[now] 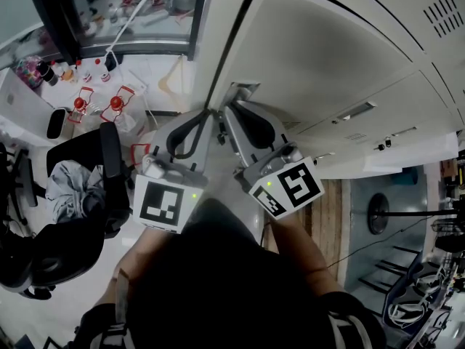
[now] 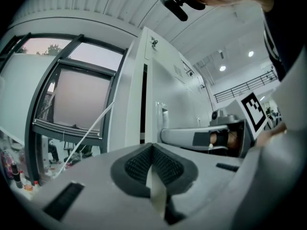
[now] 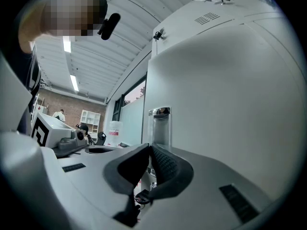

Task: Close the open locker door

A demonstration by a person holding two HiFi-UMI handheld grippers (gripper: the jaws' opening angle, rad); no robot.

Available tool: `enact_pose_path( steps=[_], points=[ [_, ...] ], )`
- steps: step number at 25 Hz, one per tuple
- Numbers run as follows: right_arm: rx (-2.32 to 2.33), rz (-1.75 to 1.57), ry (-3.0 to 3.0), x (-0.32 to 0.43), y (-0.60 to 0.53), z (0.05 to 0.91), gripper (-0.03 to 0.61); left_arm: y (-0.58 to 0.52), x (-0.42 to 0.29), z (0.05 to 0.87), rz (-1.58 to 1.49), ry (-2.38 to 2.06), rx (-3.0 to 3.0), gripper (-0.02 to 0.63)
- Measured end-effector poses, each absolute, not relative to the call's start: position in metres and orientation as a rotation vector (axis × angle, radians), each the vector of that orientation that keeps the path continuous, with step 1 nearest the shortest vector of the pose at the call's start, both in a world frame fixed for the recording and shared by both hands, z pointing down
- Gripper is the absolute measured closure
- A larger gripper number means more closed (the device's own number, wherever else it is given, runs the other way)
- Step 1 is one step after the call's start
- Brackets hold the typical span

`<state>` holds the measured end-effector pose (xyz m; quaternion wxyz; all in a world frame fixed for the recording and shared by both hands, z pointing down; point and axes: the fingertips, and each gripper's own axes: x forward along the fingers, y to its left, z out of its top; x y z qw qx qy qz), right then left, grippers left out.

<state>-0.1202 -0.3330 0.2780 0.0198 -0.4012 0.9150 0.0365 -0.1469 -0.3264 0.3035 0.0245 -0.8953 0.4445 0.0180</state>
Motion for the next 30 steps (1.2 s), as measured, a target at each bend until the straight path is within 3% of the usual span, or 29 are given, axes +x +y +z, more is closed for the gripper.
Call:
enact_pose_path(
  steps=[30],
  points=[
    [-1.257,0.083,2.839,-0.122,-0.358,0.277,0.551,-0.353,-0.14,0.31,0.04,1.37,-2.793,0.612]
  ],
)
